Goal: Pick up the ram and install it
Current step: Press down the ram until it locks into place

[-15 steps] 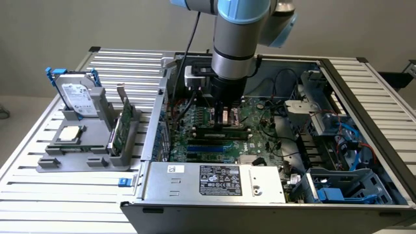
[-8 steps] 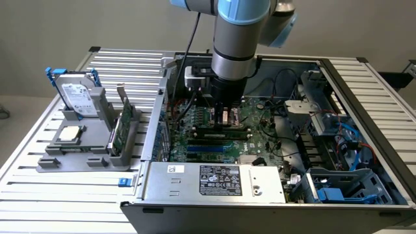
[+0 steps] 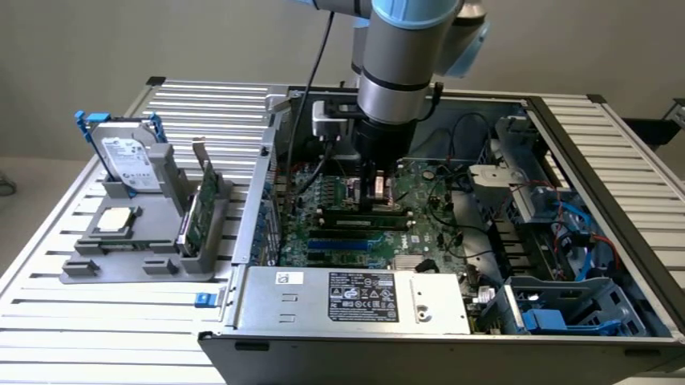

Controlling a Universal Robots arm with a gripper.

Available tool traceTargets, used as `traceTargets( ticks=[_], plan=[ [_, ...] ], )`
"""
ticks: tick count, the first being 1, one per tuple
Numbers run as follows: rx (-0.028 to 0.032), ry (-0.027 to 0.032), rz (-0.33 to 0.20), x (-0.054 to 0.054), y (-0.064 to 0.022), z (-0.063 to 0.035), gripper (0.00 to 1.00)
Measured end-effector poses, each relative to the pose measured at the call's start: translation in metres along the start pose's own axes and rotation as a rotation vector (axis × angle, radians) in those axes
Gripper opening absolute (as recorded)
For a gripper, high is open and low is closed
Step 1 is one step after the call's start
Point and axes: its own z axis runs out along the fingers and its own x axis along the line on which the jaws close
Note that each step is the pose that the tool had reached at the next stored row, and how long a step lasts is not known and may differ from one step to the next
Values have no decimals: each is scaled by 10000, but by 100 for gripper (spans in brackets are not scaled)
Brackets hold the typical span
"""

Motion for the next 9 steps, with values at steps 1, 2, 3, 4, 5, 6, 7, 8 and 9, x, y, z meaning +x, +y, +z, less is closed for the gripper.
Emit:
traceTargets(
  ticks=[1,2,3,4,5,6,7,8,9],
  plan=[
    [0,2,0,1,-24,-10,11],
    [0,1,0,1,-42,-20,11],
    [0,1,-1,1,-54,-36,11],
    [0,-1,0,1,-58,-57,11],
    [-1,1,0,2,-61,-84,11],
    [-1,1,1,5,-64,-114,11],
    [0,0,0,8,-70,-142,11],
    [-1,2,1,13,-78,-163,11],
    [0,-1,1,18,-89,-169,11]
  ],
)
